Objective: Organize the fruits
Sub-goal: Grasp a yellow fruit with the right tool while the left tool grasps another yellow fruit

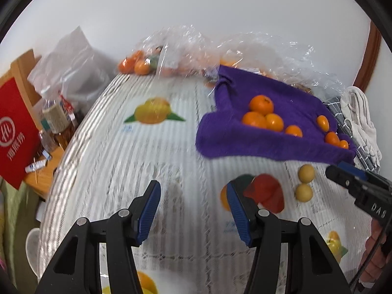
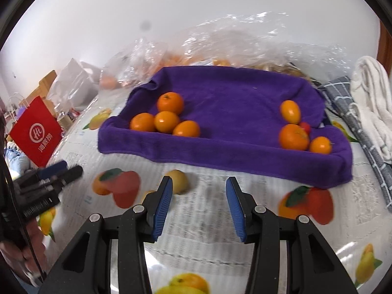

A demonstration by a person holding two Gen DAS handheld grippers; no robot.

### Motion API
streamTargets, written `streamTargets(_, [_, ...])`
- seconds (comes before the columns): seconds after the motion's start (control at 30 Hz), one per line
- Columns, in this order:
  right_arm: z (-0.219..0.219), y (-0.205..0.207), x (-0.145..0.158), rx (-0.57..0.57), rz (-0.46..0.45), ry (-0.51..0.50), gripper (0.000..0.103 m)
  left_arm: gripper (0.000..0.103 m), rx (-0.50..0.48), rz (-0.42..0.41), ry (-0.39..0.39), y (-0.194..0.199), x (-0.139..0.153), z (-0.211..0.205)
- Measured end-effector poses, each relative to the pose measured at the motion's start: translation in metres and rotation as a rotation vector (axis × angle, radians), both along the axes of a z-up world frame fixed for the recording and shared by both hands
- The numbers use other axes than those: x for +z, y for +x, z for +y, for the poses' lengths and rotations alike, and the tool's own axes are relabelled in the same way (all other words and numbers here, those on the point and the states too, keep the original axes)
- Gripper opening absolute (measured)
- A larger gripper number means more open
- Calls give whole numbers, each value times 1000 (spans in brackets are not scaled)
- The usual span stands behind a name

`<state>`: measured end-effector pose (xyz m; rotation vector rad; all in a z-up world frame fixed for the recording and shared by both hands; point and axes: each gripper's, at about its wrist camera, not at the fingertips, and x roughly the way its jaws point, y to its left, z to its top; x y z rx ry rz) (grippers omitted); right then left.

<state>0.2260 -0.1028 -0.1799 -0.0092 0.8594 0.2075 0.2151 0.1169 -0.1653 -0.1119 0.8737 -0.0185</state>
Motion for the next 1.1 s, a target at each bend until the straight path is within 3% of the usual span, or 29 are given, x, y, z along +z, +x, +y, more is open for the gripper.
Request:
streamTargets(0.1, [10,4,-3,17,9,-9,41,54,13,-14,3,-4,-6,2])
streamTargets(0.43, [31,21,-15,55,46,-36,36,54,27,-16,-120,-9,-17,15])
streamTargets(0.5, [34,25,-21,57,60,-43,30,54,30,-18,-136,-10,-17,18])
streamTargets(0.67, [30,23,-22,52,64,-31,27,55,24,-9,-92,-10,-18,12])
streamTargets(0.8, [12,8,-7,13,12,-33,27,60,-1,0,-93,-8,-19,11])
streamTargets(0.97, [-21,-17,4,-56,-43,-116,27,61,-3,0,-95,-8,-19,12])
streamTargets(1.1, [-40,-28,-3,-73,-35,-162,27,62,-5,0,-82,-8,-19,10])
